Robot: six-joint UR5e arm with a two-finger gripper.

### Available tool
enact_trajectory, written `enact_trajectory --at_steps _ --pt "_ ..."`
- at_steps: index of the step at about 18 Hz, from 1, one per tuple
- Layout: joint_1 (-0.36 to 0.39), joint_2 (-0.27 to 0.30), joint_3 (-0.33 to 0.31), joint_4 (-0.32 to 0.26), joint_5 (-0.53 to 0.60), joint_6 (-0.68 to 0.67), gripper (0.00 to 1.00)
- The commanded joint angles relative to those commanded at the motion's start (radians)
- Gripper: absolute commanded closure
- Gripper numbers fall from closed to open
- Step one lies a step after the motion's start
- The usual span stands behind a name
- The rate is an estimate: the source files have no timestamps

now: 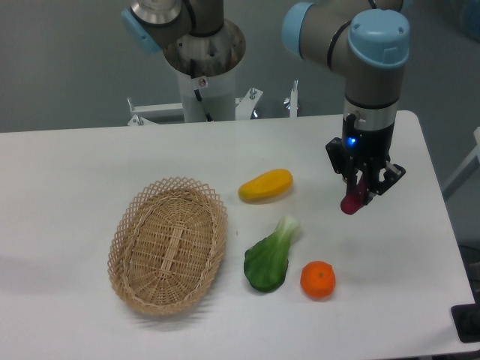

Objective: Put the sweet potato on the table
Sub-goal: 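Lower the held purple sweet potato toward the table with the gripper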

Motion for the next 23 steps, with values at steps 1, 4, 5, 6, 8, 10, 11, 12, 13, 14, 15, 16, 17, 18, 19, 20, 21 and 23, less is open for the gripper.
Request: enact_trajectory --at_steps 1,4,5,6,8,10,11,12,13,14,15,16,17,18,19,20,21,23 --pt "-0.002 0.000 -0.005 0.002 0.000 -0.002 0.78" --pt "-0.002 0.000 -0.005 0.003 0.008 0.000 0.78" --pt "0.002 0.000 -0.011 0.003 0.005 0.000 0.78" --pt "0.002 0.002 -0.015 0.003 0.005 0.000 0.78" --pt "0.000 0.002 -0.021 0.003 0.009 0.000 0.78" --pt "-0.002 0.002 -0.038 0.006 0.009 -0.002 0.78" --pt "-0.005 0.002 -0.043 0.008 0.011 -0.003 0.78" --pt "-0.008 0.002 -0.048 0.012 0.011 -0.005 0.78" --pt "-0.011 0.000 -0.054 0.012 0.011 -0.008 0.78" --pt "-0.012 -0.002 -0.058 0.015 0.011 -0.023 0.78" --pt "-0.014 -0.005 -0.061 0.029 0.009 -0.047 0.78" --pt "-0.020 -0.009 -0.070 0.049 0.011 -0.067 0.78" --pt "-0.024 -0.014 -0.083 0.073 0.011 -0.077 0.78" --pt "-0.028 -0.017 -0.098 0.102 0.012 -0.077 0.78" --pt "-0.028 -0.031 -0.115 0.132 0.012 -0.080 0.78" --pt "-0.028 -0.047 -0.126 0.168 0.014 -0.081 0.78" --pt "-0.028 -0.064 -0.135 0.204 0.020 -0.081 0.78" --pt "-0.028 -0.101 -0.140 0.248 0.050 -0.075 0.78"
